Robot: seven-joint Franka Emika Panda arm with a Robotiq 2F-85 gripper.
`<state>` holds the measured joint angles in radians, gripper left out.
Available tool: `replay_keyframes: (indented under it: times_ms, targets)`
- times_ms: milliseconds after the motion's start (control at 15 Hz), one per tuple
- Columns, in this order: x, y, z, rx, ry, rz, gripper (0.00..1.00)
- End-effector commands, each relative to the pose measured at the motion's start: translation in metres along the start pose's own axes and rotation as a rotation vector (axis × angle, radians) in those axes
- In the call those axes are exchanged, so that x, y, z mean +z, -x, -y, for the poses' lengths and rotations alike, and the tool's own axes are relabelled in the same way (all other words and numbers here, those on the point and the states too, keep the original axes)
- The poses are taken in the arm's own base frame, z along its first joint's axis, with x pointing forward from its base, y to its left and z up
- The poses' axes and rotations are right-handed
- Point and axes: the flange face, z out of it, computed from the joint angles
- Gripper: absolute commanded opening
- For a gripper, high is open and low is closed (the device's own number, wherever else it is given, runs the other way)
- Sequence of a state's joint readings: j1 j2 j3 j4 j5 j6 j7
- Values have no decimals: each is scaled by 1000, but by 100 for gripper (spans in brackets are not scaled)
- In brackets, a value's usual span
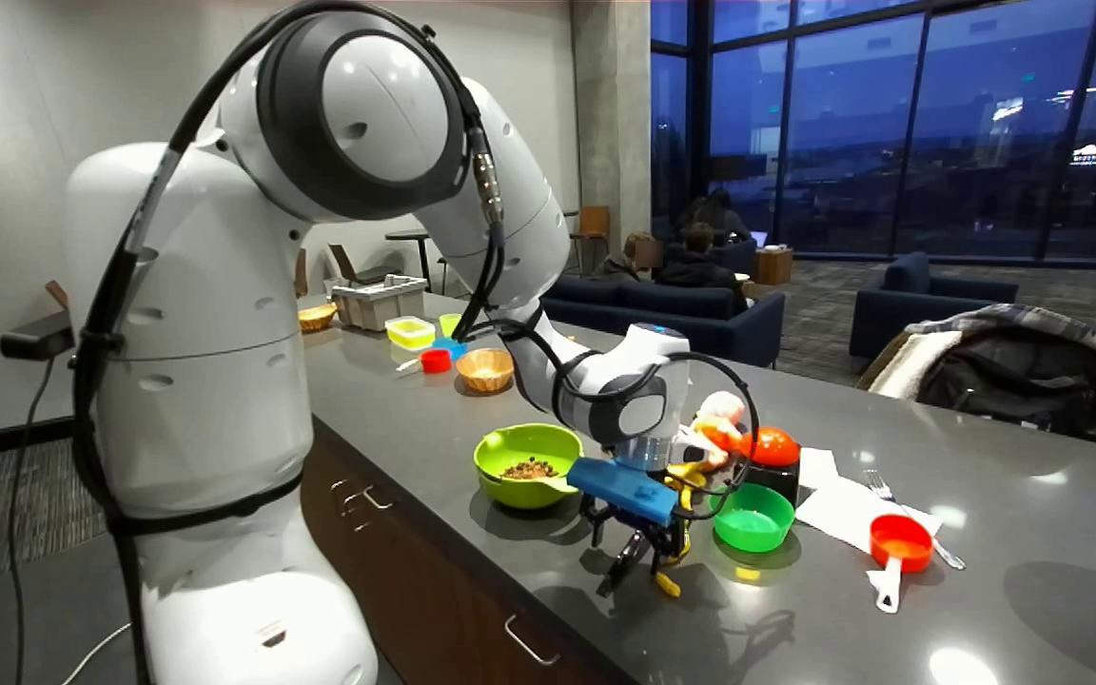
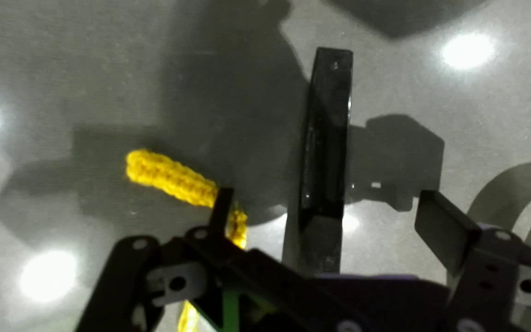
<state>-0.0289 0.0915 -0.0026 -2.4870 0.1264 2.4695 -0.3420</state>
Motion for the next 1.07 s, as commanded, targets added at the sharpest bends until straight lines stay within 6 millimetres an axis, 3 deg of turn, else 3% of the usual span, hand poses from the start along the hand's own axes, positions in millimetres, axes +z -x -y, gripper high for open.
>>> replay_keyframes:
  times_ms: [0,1000]
  targets:
    - [10,4,-3,25,-19,-6,100]
    - [-2,12,7,44,1,-11,100]
